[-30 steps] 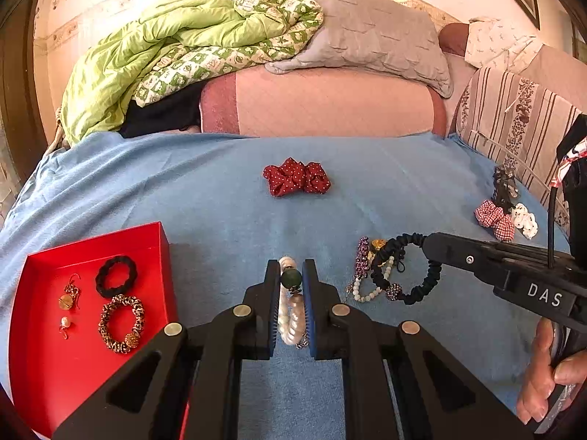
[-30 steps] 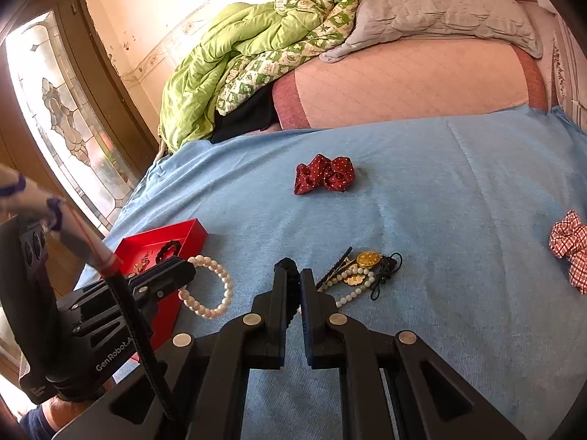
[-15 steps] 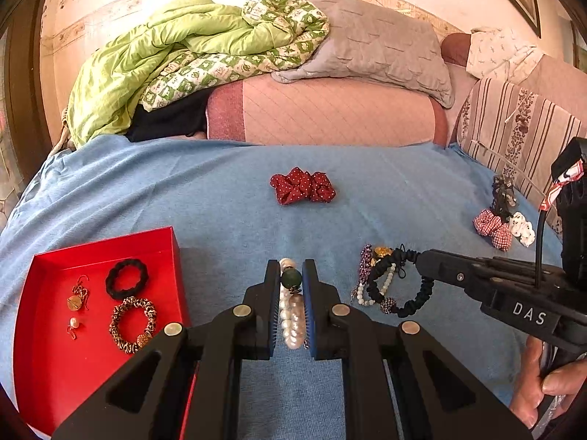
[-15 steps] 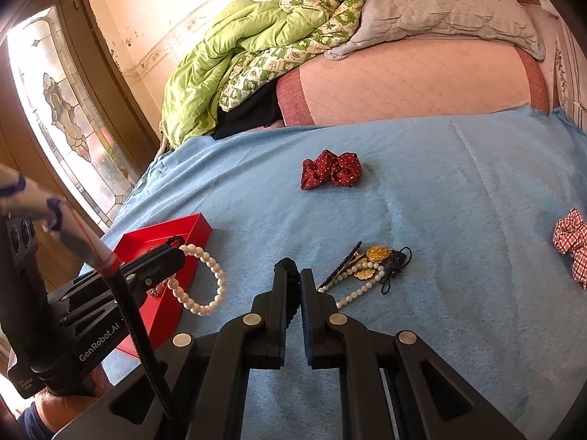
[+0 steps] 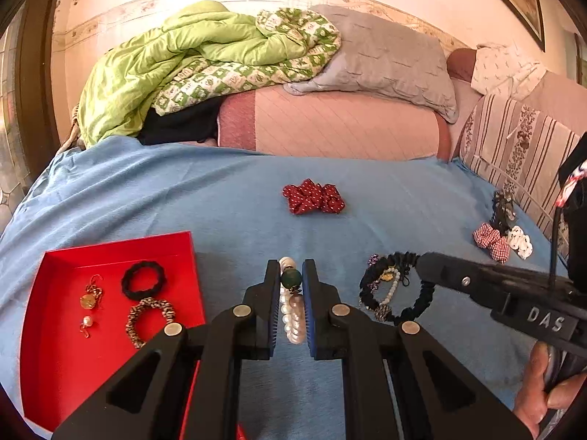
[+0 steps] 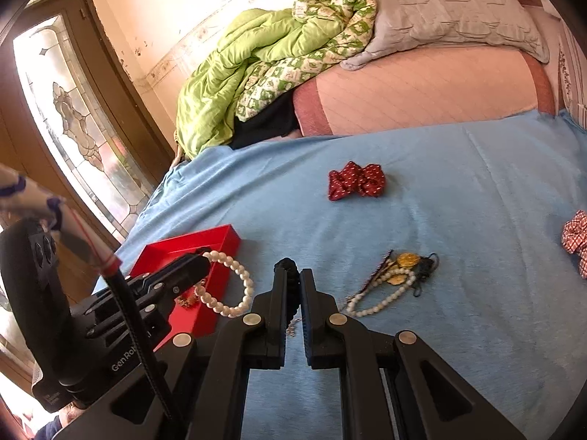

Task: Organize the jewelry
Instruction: 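Carry both bracelets over the red tray and open both tools to release them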

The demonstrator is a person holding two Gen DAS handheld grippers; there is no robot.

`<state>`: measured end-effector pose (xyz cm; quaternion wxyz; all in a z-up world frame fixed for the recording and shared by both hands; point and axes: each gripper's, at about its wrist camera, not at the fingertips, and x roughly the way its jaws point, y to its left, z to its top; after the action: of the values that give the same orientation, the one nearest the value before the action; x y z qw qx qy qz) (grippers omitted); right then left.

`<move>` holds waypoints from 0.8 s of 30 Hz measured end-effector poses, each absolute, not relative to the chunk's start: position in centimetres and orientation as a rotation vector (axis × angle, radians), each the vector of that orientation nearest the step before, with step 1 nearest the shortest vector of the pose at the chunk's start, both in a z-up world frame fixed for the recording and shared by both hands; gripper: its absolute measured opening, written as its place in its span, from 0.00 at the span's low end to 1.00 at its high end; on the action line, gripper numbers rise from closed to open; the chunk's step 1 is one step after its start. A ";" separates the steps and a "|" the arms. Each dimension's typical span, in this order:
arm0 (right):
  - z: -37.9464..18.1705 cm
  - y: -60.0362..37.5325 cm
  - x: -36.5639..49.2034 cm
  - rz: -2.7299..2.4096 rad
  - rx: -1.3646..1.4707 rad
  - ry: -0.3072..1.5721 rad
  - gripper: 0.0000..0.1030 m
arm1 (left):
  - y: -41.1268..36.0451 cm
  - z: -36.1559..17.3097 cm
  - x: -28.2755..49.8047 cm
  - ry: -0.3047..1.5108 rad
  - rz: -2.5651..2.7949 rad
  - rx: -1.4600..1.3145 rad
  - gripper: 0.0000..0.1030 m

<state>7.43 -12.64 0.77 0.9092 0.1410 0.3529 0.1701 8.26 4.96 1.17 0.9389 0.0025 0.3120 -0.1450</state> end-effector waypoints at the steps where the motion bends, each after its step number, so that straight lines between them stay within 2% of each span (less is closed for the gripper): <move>1: 0.7 -12.3 7.5 0.353 0.290 0.734 0.08 | 5.3 1.3 8.2 0.634 -0.292 0.000 0.11; 14: 0.5 -6.8 7.5 0.441 0.277 0.751 0.08 | 13.0 3.6 6.5 0.588 -0.177 -0.123 0.11; 24: 0.3 0.2 6.9 0.609 0.248 0.773 0.08 | 20.7 1.8 5.6 0.652 -0.028 -0.203 0.11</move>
<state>6.88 0.20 0.32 0.8740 0.1186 0.3703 0.2914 5.59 20.71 1.79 0.9421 -0.0995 0.3199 -0.0135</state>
